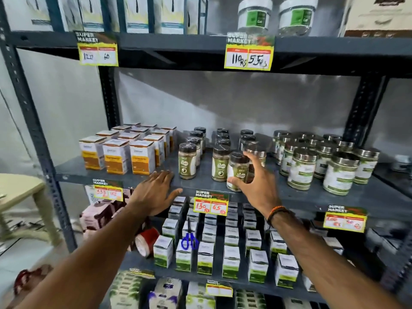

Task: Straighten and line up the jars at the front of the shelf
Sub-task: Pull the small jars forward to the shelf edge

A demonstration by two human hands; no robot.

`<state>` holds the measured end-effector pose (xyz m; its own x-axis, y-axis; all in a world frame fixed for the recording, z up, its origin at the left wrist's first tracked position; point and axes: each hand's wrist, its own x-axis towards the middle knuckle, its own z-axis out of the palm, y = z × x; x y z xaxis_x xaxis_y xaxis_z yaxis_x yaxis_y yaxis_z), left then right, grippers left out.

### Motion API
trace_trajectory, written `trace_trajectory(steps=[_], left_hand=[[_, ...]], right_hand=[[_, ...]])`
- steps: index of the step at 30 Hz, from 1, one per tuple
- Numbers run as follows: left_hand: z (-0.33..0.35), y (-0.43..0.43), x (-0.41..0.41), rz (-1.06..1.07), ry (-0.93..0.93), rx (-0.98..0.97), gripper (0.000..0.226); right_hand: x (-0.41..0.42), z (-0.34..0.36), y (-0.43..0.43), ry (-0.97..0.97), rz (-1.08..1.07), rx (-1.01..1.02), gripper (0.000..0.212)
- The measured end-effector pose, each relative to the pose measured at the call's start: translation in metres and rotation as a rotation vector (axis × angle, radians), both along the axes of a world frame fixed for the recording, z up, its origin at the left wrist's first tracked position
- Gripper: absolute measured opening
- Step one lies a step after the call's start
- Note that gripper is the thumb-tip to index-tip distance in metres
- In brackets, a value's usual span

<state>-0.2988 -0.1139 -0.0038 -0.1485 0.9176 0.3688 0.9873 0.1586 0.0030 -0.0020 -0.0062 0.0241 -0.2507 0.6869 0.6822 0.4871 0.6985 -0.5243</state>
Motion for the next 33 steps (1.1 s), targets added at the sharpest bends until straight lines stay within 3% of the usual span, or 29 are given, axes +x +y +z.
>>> trace_trajectory(steps=[7,18,30,33], left_hand=[[-0.008,0.008,-0.009,-0.029,0.043,0.031,0.080],[-0.013,0.010,-0.008,-0.017,0.051,0.044,0.086],[-0.012,0.010,-0.009,-0.018,0.064,0.046,0.086],[-0.013,0.011,-0.009,-0.025,0.061,0.051,0.085]], right_hand=[[0.001,-0.008,-0.008,0.017,-0.012,-0.017,0.108],[0.008,-0.019,0.007,-0.013,0.054,-0.163,0.068],[0.008,-0.020,0.004,0.002,0.059,-0.197,0.049],[0.019,-0.014,0.004,-0.054,-0.055,-0.101,0.051]])
